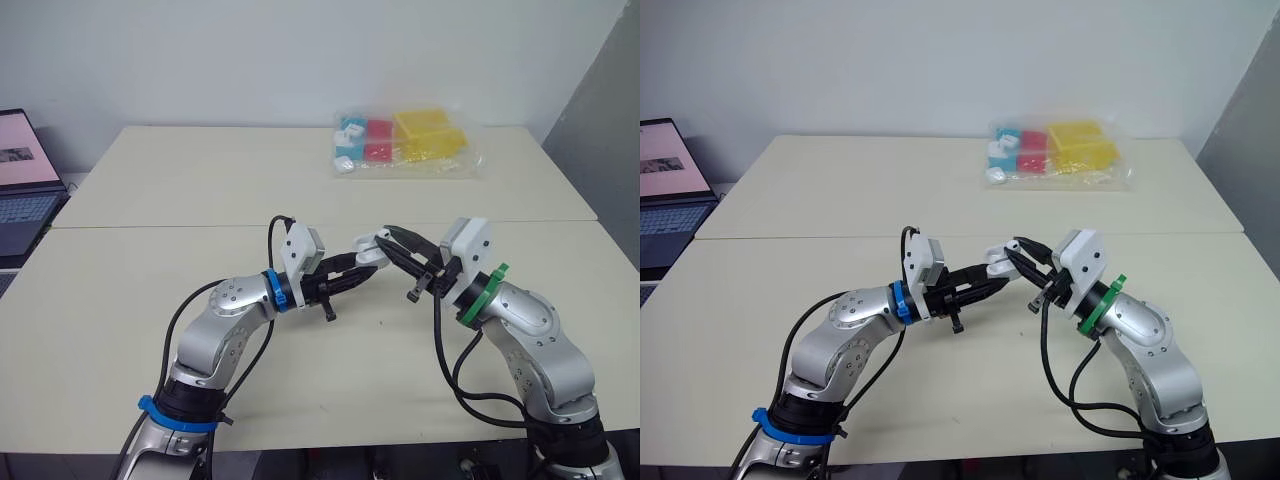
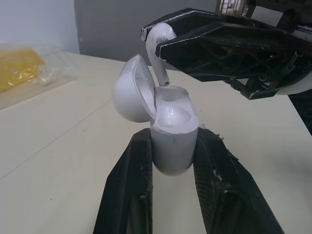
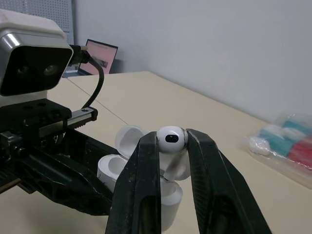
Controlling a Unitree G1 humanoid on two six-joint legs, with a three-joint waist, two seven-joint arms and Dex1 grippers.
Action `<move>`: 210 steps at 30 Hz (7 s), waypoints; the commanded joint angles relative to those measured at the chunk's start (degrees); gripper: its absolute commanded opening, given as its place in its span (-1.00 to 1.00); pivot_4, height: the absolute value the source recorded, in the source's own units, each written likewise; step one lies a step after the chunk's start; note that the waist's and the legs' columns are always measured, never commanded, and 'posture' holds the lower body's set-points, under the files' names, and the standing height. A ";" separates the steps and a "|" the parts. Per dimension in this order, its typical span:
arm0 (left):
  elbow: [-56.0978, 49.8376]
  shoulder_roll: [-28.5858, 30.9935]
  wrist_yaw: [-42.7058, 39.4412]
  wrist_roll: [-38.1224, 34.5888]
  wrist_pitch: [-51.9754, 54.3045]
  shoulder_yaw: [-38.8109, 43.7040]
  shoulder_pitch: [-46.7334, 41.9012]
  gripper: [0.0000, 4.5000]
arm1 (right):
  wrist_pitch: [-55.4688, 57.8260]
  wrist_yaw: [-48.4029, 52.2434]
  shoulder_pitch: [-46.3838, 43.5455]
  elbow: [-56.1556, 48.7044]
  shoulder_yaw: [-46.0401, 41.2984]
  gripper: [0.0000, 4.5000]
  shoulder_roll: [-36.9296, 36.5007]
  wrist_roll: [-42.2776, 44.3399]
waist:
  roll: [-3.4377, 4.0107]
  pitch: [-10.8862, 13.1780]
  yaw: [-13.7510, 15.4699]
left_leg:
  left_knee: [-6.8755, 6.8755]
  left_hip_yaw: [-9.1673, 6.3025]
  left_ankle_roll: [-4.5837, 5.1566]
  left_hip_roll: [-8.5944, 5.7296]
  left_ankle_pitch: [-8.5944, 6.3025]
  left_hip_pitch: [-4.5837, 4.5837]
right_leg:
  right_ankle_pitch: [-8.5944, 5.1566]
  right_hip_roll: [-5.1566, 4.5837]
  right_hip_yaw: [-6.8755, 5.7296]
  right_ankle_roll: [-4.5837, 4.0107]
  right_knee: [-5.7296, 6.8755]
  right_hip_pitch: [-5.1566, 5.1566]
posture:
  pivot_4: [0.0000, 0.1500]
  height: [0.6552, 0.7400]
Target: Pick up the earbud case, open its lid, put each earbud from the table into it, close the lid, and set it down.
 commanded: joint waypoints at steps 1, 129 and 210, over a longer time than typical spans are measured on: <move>-2.57 -0.08 0.40 -1.30 -0.17 1.20 -1.05 -0.66 | -1.69 0.52 0.14 -0.89 0.43 -0.81 -0.40 0.19 | 0.00 0.00 0.00 | -0.01 0.00 0.00 0.00 0.00 0.00 | 0.00 0.00 0.00 0.00 -0.01 0.00 | 1.00 0.90; -0.16 3.00 -0.87 4.53 -7.87 0.20 2.54 -0.66 | 40.70 -30.05 -4.34 3.61 -8.32 0.73 8.09 -5.63 | -0.05 0.05 -0.02 | -0.06 -0.13 0.01 0.05 -0.01 -0.79 | 0.06 -0.06 -0.45 0.10 -0.65 -0.22 | 1.00 0.90; -0.66 3.72 -1.75 5.09 -7.37 0.25 2.70 -0.66 | 19.34 4.93 -11.98 32.29 -1.52 0.90 -12.91 -4.61 | -0.03 0.04 0.18 | -0.03 -0.09 0.01 0.02 -0.01 -0.77 | 0.09 -0.02 -0.46 0.11 -0.70 -0.15 | 1.00 0.90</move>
